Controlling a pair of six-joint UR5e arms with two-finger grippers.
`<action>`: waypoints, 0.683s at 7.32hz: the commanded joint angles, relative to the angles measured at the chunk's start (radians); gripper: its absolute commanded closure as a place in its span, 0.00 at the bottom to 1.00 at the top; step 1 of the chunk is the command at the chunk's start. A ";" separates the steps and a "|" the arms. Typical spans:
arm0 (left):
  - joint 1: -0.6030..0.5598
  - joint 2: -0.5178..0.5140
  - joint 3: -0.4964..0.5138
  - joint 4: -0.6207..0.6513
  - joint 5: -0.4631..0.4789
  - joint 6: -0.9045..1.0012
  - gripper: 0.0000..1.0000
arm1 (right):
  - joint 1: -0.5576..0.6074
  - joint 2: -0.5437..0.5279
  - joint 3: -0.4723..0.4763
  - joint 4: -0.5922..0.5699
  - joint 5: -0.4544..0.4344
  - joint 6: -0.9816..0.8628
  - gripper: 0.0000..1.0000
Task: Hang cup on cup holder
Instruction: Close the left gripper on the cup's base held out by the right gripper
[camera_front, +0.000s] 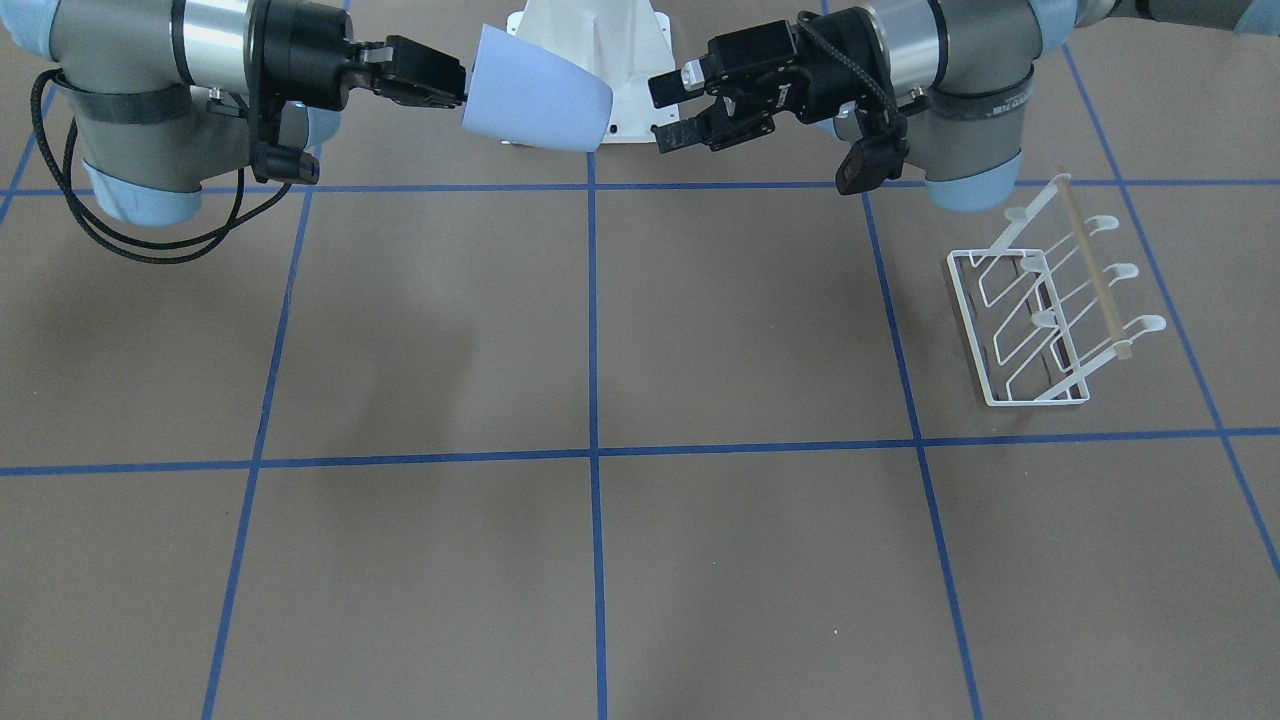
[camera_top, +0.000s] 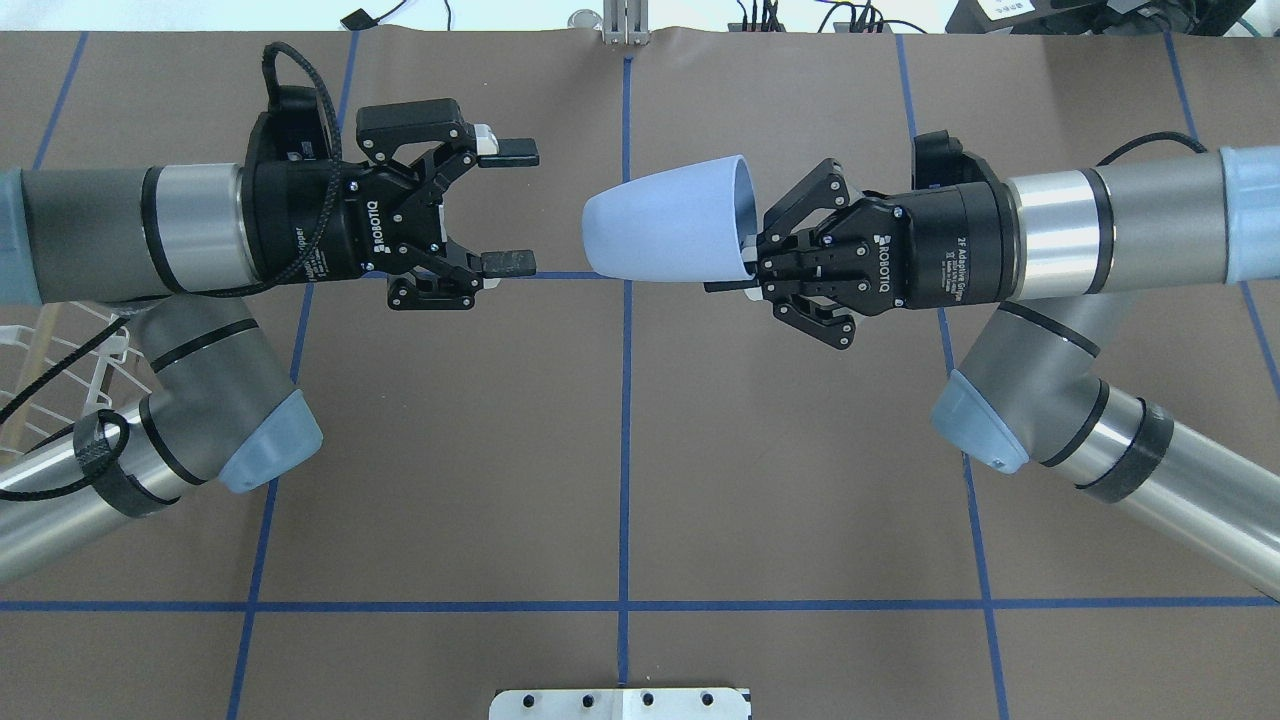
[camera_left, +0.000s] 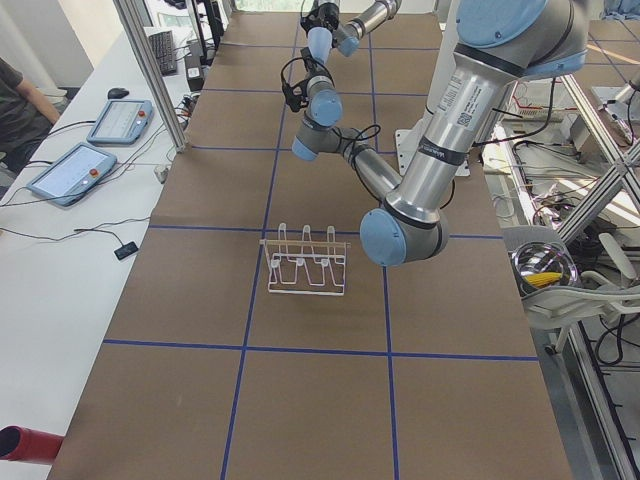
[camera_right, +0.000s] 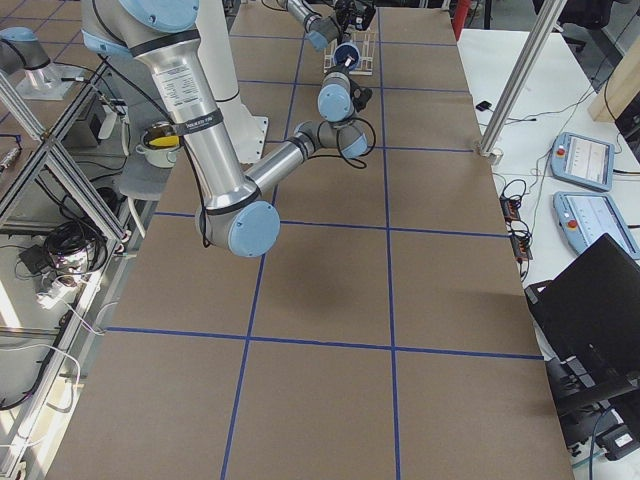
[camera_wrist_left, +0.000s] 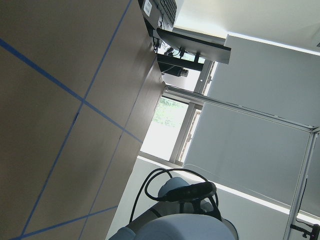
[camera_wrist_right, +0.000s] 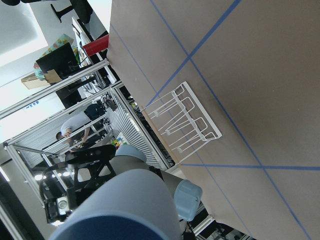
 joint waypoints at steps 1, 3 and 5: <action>0.020 -0.001 0.000 -0.050 0.001 -0.017 0.05 | -0.048 0.006 -0.040 0.135 -0.097 0.089 1.00; 0.040 -0.004 -0.001 -0.073 0.001 -0.022 0.05 | -0.097 0.021 -0.044 0.171 -0.113 0.092 1.00; 0.066 -0.004 -0.009 -0.088 0.023 -0.022 0.05 | -0.114 0.024 -0.050 0.198 -0.114 0.091 1.00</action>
